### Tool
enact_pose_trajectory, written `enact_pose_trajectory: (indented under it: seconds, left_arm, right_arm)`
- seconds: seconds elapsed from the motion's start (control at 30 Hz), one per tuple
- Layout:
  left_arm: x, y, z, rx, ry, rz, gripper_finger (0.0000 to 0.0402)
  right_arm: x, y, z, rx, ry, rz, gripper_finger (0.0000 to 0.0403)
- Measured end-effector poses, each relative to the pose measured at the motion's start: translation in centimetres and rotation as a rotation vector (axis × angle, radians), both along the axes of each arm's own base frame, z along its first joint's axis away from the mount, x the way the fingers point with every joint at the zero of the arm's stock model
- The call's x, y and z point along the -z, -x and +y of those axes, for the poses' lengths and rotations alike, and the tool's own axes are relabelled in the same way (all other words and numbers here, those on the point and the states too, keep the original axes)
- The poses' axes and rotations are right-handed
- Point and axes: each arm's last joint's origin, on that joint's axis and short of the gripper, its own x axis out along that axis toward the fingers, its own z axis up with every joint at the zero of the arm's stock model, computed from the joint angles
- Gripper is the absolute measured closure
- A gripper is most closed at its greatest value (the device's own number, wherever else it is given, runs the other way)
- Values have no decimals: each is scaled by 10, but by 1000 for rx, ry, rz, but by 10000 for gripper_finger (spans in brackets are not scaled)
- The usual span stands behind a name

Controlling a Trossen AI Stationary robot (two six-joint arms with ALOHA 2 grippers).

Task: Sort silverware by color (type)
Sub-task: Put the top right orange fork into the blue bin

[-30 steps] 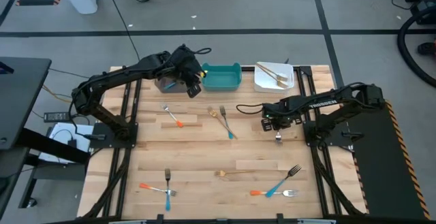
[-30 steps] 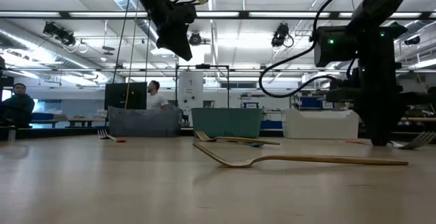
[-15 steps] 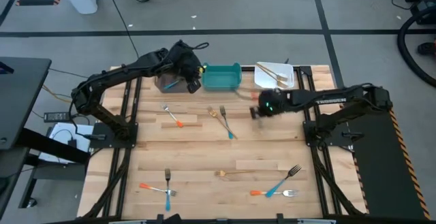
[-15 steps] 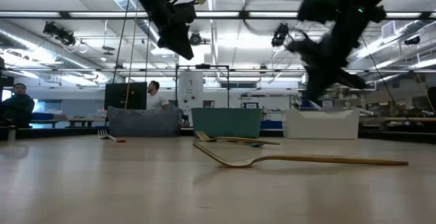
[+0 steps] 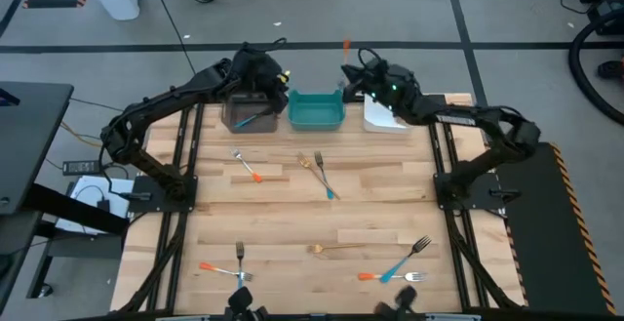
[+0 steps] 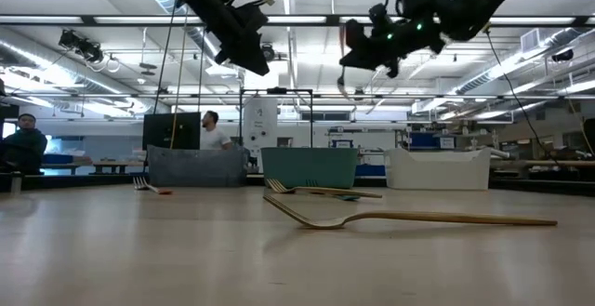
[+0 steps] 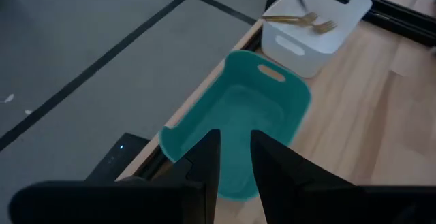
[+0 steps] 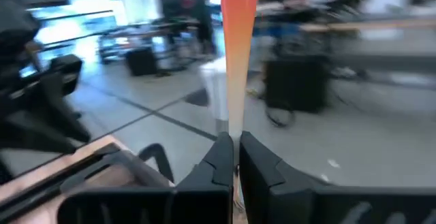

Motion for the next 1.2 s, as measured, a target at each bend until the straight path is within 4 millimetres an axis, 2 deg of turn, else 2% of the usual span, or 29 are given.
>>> enact_pose_trajectory:
  seconds: [0.23,0.37,0.47,0.57,0.73,1.2]
  left_arm:
    - [1,8,9,-40,12,12,311]
    - [1,14,16,-93,28,0,311]
    - [1,20,22,-131,42,-11,311]
    - [1,24,27,-155,48,-15,311]
    - [1,28,31,-179,55,-21,311]
    - [8,32,27,-181,110,47,311]
  right_arm:
    - [35,-22,-42,-267,-74,95,392]
    - [42,-37,-55,-379,-111,172,391]
    - [50,-45,-62,-407,-163,293,390]
    - [60,-51,-67,-431,-201,409,387]
    - [75,-56,-69,-450,-263,468,373]
    - [72,-57,-66,-413,-277,482,311]
